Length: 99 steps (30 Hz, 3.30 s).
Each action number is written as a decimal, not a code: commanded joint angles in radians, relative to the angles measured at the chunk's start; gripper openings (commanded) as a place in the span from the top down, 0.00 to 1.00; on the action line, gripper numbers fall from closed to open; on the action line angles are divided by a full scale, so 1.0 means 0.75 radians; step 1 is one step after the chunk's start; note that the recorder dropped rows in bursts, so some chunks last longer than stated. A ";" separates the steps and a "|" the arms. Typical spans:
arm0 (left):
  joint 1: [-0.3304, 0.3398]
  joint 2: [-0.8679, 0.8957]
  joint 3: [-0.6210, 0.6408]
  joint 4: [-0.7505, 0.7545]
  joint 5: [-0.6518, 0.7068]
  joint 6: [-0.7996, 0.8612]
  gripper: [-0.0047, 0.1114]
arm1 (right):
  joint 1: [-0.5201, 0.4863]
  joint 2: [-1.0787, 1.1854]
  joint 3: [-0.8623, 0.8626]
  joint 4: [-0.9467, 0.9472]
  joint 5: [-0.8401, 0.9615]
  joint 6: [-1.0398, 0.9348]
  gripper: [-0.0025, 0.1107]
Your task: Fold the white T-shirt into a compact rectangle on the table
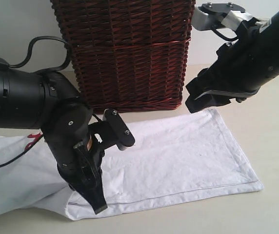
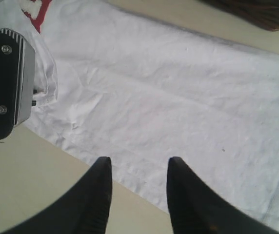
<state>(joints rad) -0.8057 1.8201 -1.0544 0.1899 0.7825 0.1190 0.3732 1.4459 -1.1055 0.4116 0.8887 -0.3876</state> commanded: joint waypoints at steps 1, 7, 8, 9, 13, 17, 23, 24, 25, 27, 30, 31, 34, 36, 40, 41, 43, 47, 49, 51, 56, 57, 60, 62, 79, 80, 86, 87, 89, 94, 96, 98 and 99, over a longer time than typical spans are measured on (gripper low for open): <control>0.027 -0.013 -0.009 0.214 0.029 -0.219 0.65 | -0.002 -0.002 -0.011 0.001 -0.008 -0.011 0.64; 0.028 -0.016 -0.009 0.598 0.236 -0.672 0.59 | -0.002 -0.002 -0.011 0.001 -0.008 -0.011 0.64; 0.028 -0.022 -0.009 0.591 0.251 -0.696 0.59 | -0.002 -0.002 -0.011 0.001 -0.008 -0.011 0.64; 0.025 -0.026 -0.009 0.542 0.254 -0.693 0.59 | -0.002 -0.002 -0.011 0.001 -0.008 -0.011 0.64; 0.021 -0.039 -0.009 0.214 0.169 -0.469 0.60 | -0.002 -0.002 -0.011 0.001 -0.008 -0.011 0.64; 0.021 -0.039 -0.009 -0.109 0.036 -0.167 0.60 | -0.002 -0.002 -0.011 0.001 -0.002 -0.009 0.64; 0.036 -0.039 -0.009 -0.096 -0.012 -0.166 0.60 | -0.002 -0.002 -0.011 0.001 -0.002 -0.011 0.64; 0.036 -0.041 -0.009 -0.096 -0.022 -0.166 0.60 | -0.002 -0.002 -0.011 0.001 -0.002 -0.011 0.64; 0.036 -0.042 -0.009 -0.096 -0.027 -0.166 0.60 | -0.002 -0.002 -0.011 0.001 -0.002 -0.011 0.64; 0.036 -0.055 -0.009 -0.096 -0.036 -0.166 0.60 | -0.002 -0.002 -0.011 0.001 -0.002 -0.011 0.64; 0.045 -0.103 -0.009 -0.056 -0.041 -0.204 0.60 | -0.002 -0.002 -0.011 0.001 -0.005 -0.009 0.64; 0.052 -0.125 -0.009 -0.014 -0.041 -0.256 0.60 | -0.002 -0.002 -0.011 0.001 -0.005 -0.009 0.64; 0.088 -0.183 -0.009 0.095 -0.007 -0.399 0.60 | -0.002 -0.002 -0.011 0.001 -0.005 -0.009 0.64; 0.129 -0.198 -0.009 0.107 0.056 -0.417 0.60 | -0.002 -0.002 -0.011 0.001 -0.005 -0.009 0.64; 0.267 -0.160 -0.009 0.101 0.159 -0.410 0.60 | -0.002 -0.002 -0.011 0.001 -0.005 -0.009 0.64; 0.295 -0.141 -0.009 0.094 0.172 -0.398 0.60 | -0.002 -0.002 -0.011 0.001 -0.005 -0.009 0.64; 0.358 -0.085 -0.009 0.070 0.186 -0.363 0.60 | -0.002 -0.002 -0.011 0.001 -0.005 -0.009 0.64; 0.396 0.020 -0.009 0.009 0.110 -0.279 0.60 | -0.002 -0.002 -0.011 0.001 -0.005 -0.009 0.64; 0.396 0.067 -0.009 0.006 0.032 -0.259 0.60 | -0.002 -0.002 -0.011 0.001 -0.008 -0.011 0.64; 0.396 0.106 -0.009 0.046 -0.032 -0.300 0.60 | -0.002 -0.002 -0.011 0.001 -0.008 -0.011 0.64; 0.434 0.123 -0.009 0.127 -0.083 -0.431 0.60 | -0.002 -0.002 -0.011 0.001 -0.013 -0.011 0.64; 0.440 0.121 -0.009 0.127 -0.090 -0.431 0.60 | -0.002 -0.002 -0.011 0.001 -0.013 -0.011 0.64; 0.453 0.103 -0.009 0.124 -0.102 -0.452 0.60 | -0.002 -0.002 -0.011 0.001 -0.013 -0.011 0.64; 0.454 0.077 -0.009 0.124 -0.106 -0.457 0.60 | -0.002 -0.002 -0.011 0.001 -0.013 -0.011 0.64; 0.572 -0.023 0.073 -0.006 -0.198 -0.393 0.40 | -0.002 -0.002 -0.011 0.001 -0.002 -0.007 0.64; 0.582 -0.013 0.080 -0.058 -0.215 -0.345 0.40 | -0.002 -0.002 -0.011 0.001 -0.002 -0.007 0.64; 0.599 0.050 0.088 -0.089 -0.262 -0.249 0.40 | -0.002 -0.002 -0.011 0.001 -0.002 -0.007 0.64; 0.612 0.063 0.088 -0.089 -0.266 -0.249 0.40 | -0.002 -0.002 -0.011 0.001 -0.002 -0.007 0.64; 0.635 0.083 0.088 -0.089 -0.268 -0.249 0.40 | -0.002 -0.002 -0.011 0.001 -0.002 -0.007 0.64; 0.647 0.091 0.088 -0.097 -0.273 -0.234 0.49 | -0.002 -0.002 -0.011 0.001 -0.005 -0.007 0.64; 0.641 0.091 0.088 -0.100 -0.271 -0.220 0.61 | -0.002 -0.002 -0.011 0.001 -0.007 -0.007 0.64; 0.641 0.091 0.088 -0.100 -0.255 -0.206 0.74 | -0.002 -0.002 -0.011 0.001 -0.007 -0.007 0.64; 0.641 0.091 0.088 -0.100 -0.248 -0.198 0.80 | -0.002 -0.002 -0.011 0.001 -0.007 -0.007 0.64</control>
<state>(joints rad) -0.3248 1.8864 -0.9921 0.1219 0.5921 -0.0483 0.3732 1.4459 -1.1055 0.4116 0.8887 -0.3876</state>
